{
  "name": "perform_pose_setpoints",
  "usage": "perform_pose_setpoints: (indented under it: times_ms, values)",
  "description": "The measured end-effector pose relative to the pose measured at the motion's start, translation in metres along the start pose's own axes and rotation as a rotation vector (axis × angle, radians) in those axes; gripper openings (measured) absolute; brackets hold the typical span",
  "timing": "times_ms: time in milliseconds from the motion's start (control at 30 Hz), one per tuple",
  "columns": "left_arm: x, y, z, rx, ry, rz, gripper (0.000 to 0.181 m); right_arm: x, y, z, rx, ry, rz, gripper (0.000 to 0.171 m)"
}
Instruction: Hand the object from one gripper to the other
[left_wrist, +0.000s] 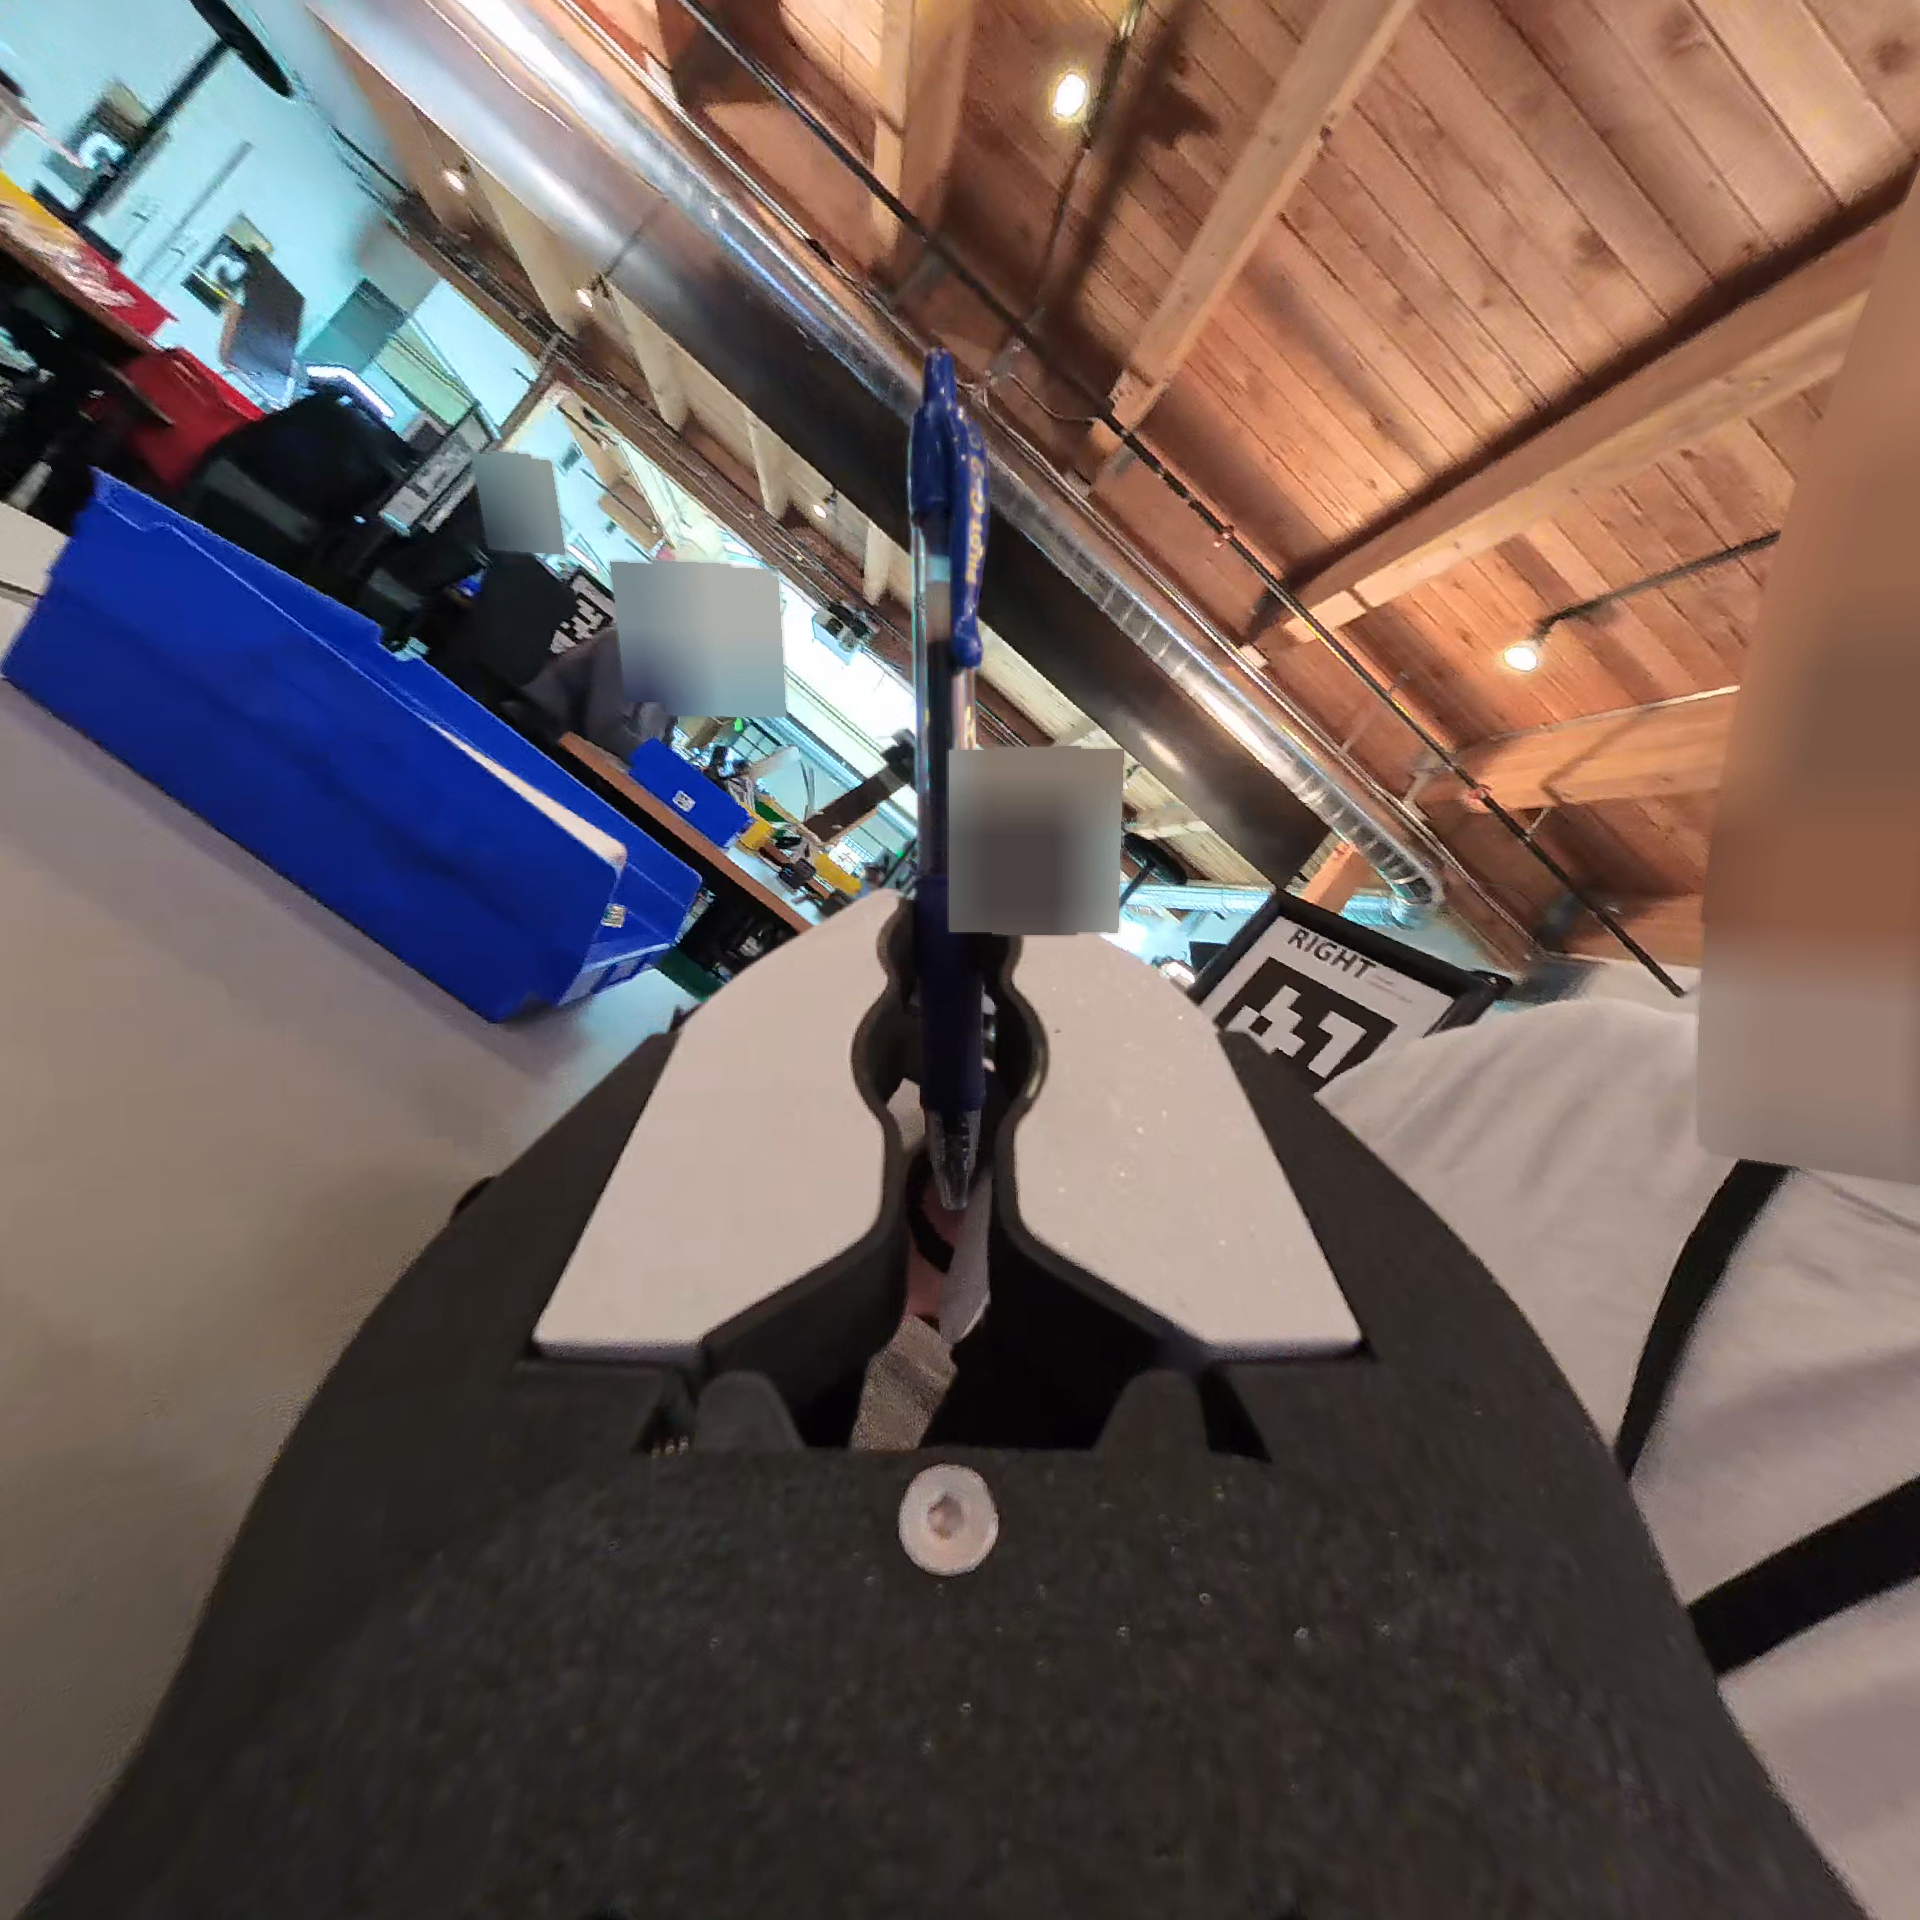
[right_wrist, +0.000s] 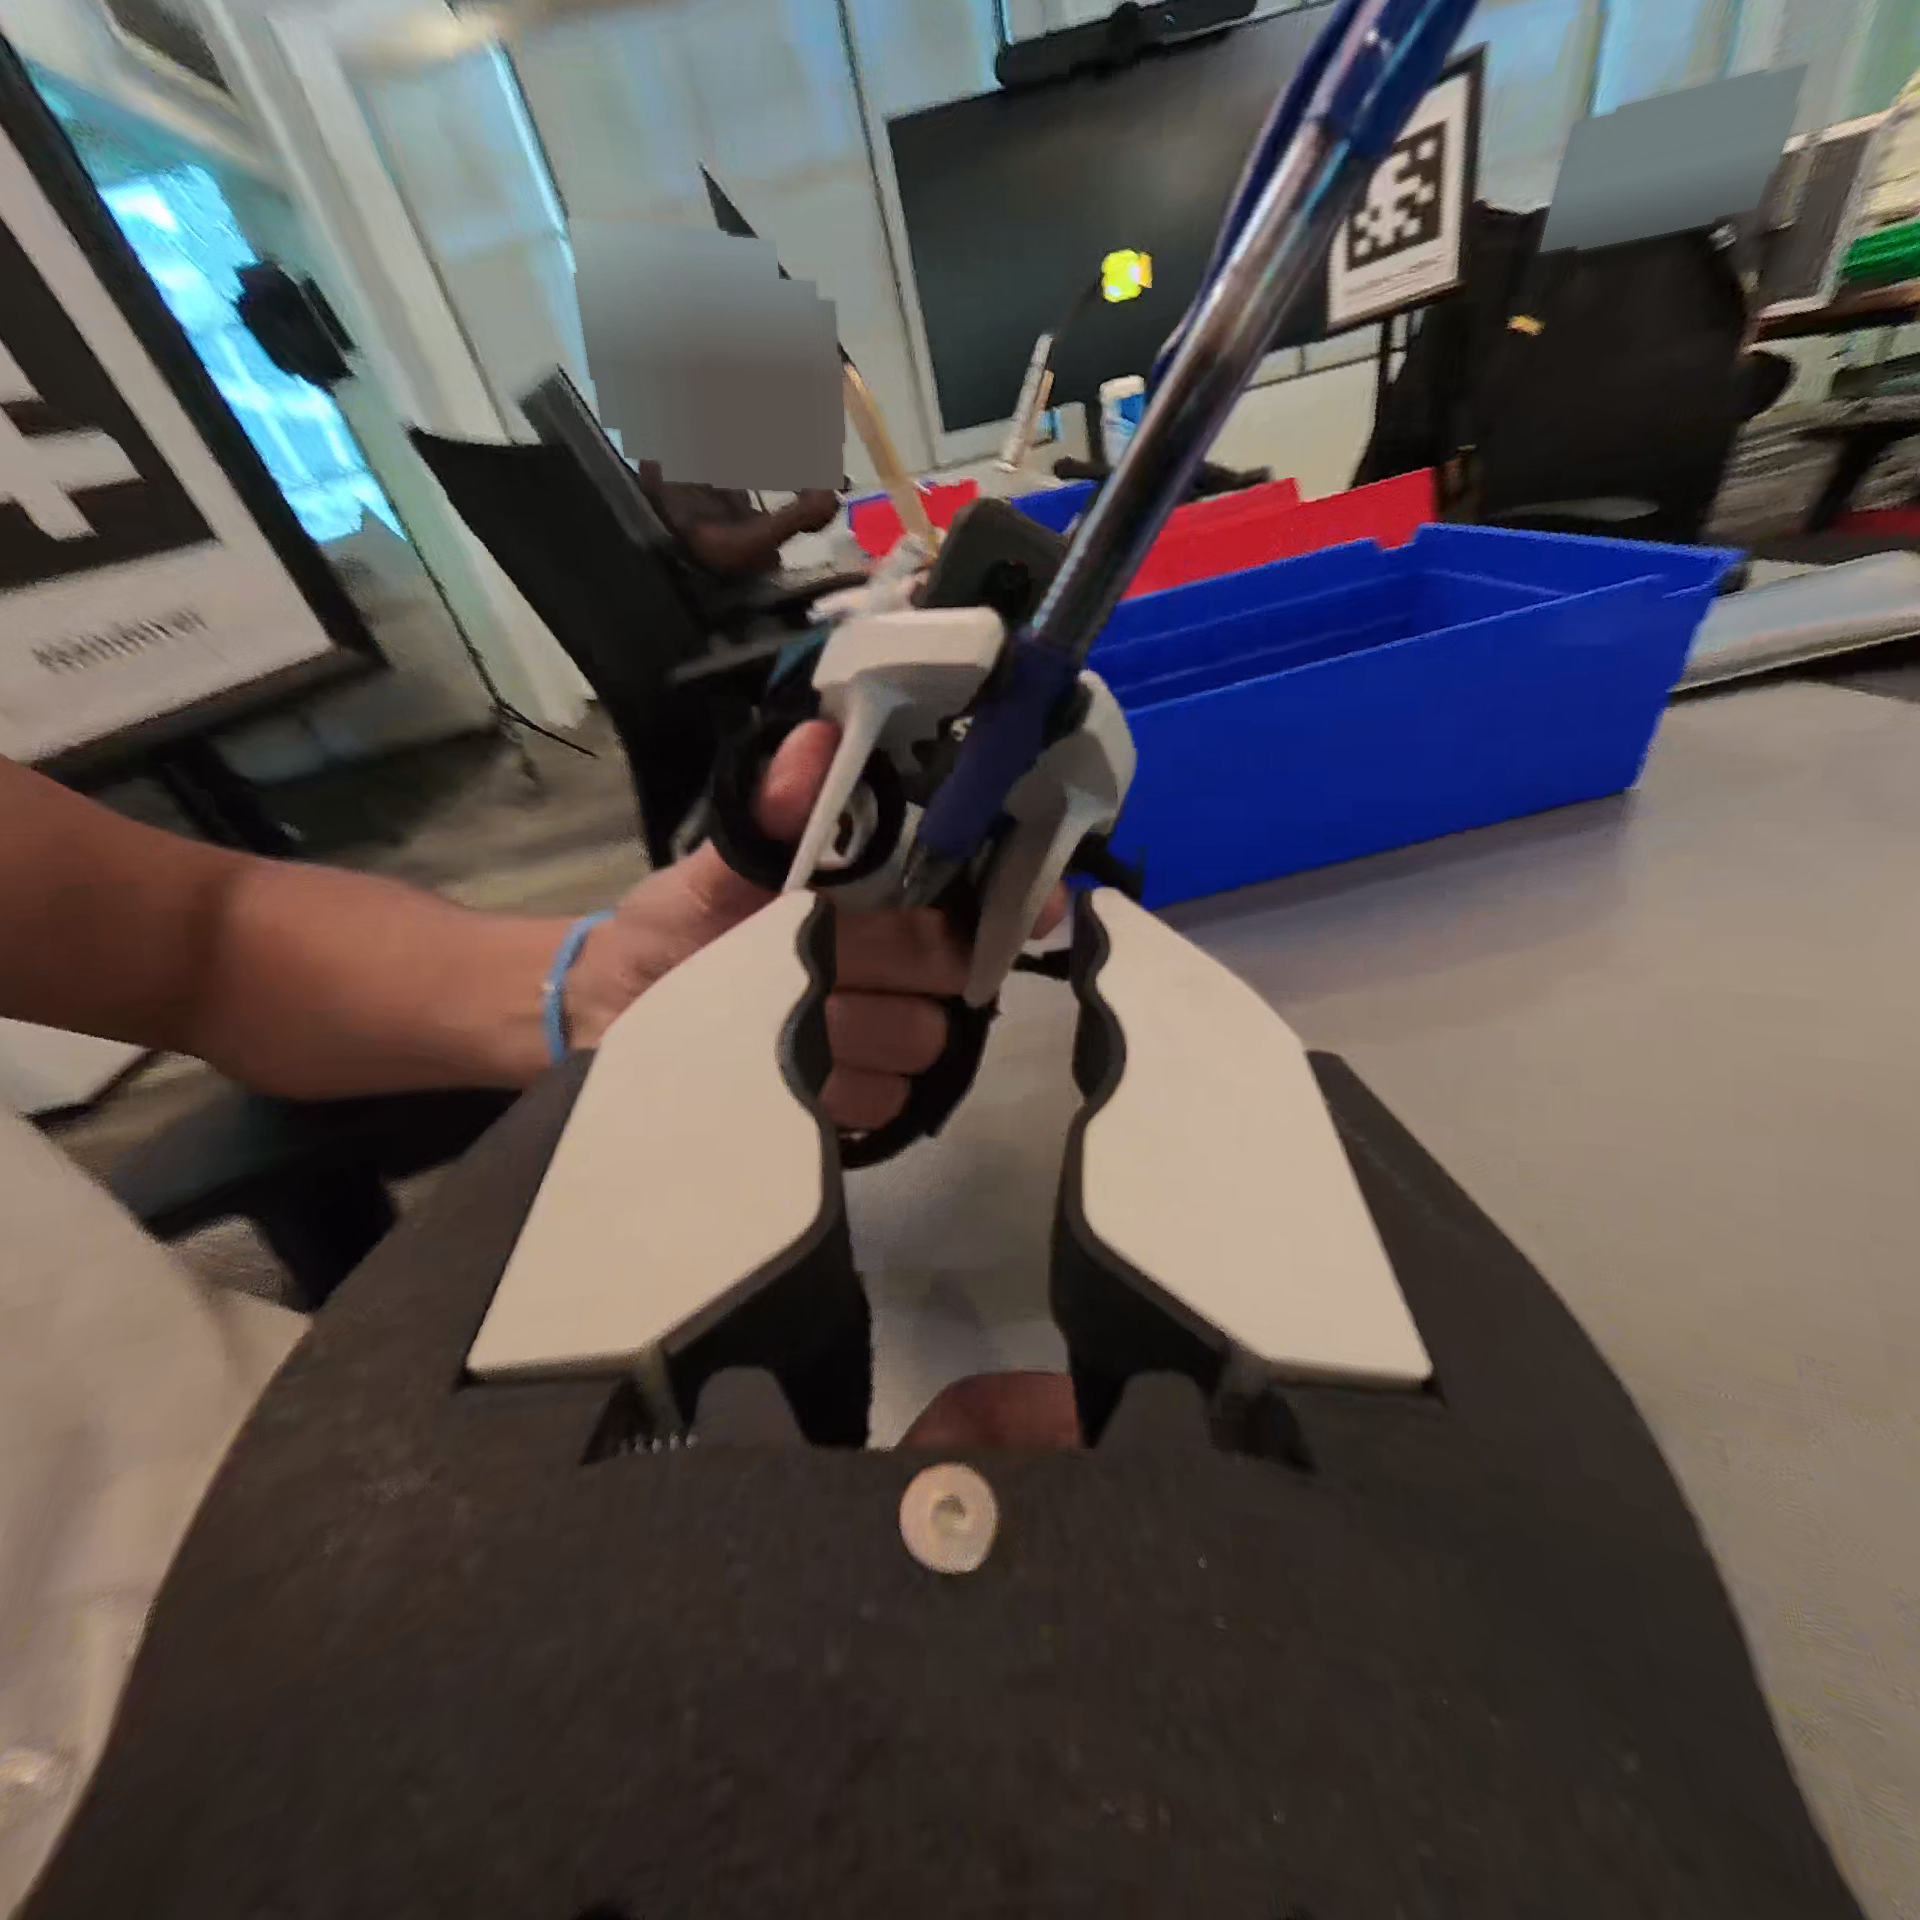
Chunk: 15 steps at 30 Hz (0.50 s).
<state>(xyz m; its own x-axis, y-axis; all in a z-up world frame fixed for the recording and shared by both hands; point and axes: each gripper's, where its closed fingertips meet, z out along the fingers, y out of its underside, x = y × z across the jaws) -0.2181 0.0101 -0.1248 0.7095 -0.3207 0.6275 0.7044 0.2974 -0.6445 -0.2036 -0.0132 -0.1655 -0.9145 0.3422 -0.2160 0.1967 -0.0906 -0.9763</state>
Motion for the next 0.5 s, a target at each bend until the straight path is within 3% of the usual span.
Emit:
perform_pose_setpoints:
  times_ms: [100,200,400,500]
  values:
    - [0.0,0.008,0.005,-0.031,0.006,0.008,0.011,-0.005,-0.004,-0.002,0.03,-0.055,0.055,0.034]
    - [0.0,0.017,0.011,-0.076,0.005,0.049,0.011,-0.003,-0.005,-0.005,0.037,-0.055,0.073,0.013]
    - [-0.01,0.024,0.009,-0.168,-0.118,0.24,0.011,0.003,0.007,-0.011,-0.056,-0.121,0.148,0.011]
    - [-0.022,0.019,0.0,-0.209,-0.234,0.336,0.027,0.011,0.018,-0.016,-0.133,-0.11,0.158,0.011]
